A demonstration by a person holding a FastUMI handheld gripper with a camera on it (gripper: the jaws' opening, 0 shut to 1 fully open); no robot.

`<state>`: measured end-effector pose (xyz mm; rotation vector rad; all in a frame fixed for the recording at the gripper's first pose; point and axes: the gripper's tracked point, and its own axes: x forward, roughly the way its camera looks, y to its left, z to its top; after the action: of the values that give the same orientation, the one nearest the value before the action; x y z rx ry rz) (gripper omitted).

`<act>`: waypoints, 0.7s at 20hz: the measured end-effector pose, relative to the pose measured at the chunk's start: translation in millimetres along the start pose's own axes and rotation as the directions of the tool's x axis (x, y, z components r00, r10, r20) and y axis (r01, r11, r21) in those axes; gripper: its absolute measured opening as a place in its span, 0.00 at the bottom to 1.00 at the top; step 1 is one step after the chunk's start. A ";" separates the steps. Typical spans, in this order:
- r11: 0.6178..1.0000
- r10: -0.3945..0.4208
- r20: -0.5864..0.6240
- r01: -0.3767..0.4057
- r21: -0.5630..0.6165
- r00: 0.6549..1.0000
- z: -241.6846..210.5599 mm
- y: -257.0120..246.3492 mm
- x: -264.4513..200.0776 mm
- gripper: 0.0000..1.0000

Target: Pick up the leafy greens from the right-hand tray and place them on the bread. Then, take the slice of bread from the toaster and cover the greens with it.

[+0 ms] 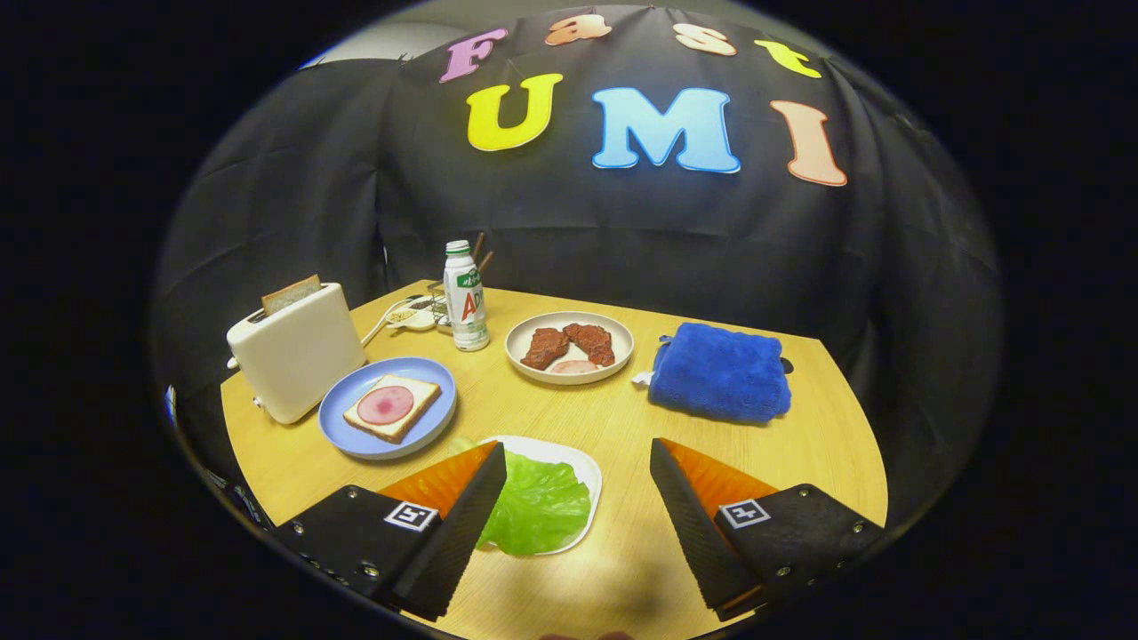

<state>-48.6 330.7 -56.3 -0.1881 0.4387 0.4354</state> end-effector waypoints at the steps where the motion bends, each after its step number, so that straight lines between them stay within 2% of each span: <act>1: 1.000 0.020 -0.017 -0.020 -0.010 1.000 -3.3 7.7 4.9 0.99; 5: 0.997 0.055 -0.127 -0.061 -0.046 0.990 -27.2 30.9 27.3 1.00; 12: 0.999 0.038 -0.260 -0.047 -0.026 0.965 -66.3 45.9 59.7 0.99; 14: 0.998 0.022 -0.323 -0.037 -0.040 0.946 -84.6 44.7 66.5 1.00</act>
<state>-45.5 372.3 -165.1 -0.2998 0.7553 0.4460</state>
